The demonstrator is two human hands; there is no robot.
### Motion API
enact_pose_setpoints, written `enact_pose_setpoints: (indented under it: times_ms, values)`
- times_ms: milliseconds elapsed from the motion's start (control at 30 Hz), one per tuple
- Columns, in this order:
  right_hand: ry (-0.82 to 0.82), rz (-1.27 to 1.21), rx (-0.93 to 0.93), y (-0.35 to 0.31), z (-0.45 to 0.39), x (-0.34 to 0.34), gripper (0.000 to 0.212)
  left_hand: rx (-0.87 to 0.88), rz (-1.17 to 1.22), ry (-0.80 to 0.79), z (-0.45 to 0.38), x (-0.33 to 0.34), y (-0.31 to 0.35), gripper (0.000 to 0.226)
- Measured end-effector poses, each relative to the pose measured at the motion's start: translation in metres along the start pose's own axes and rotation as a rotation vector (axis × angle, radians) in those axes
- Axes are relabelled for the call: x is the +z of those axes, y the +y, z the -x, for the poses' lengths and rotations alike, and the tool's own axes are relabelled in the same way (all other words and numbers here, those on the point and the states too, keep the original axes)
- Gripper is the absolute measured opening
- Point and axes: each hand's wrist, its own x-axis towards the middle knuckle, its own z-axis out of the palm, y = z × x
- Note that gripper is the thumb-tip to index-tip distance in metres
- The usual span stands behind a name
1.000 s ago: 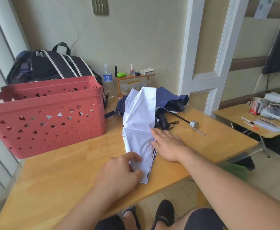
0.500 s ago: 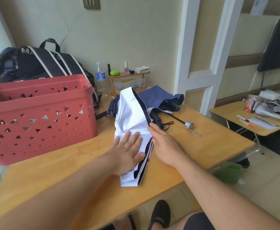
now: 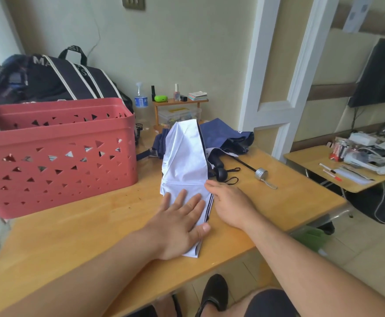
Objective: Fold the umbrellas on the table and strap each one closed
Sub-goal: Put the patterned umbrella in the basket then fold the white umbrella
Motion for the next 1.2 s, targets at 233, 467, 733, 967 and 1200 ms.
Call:
enact_pose_setpoints:
  times_ms: [233, 467, 733, 967, 1200]
  values:
    - [0.064, -0.110, 0.051, -0.003, 0.003, -0.002, 0.041, 0.007, 0.058, -0.058, 0.000, -0.007, -0.005, 0.070]
    - [0.045, -0.091, 0.062, -0.001, 0.000, 0.001, 0.041, 0.091, -0.081, -0.190, 0.037, -0.015, 0.026, 0.081]
    - [0.034, -0.098, 0.081, -0.002, -0.001, 0.001, 0.041, 0.091, 0.182, 0.165, 0.020, -0.062, -0.002, 0.031]
    - [0.029, -0.056, 0.069, -0.004, 0.000, 0.001, 0.041, 0.027, -0.082, -0.106, 0.005, -0.004, -0.027, 0.078]
    - [0.268, 0.088, -0.203, -0.013, -0.001, 0.000, 0.026, -0.019, -0.090, -0.146, 0.006, -0.011, -0.022, 0.089]
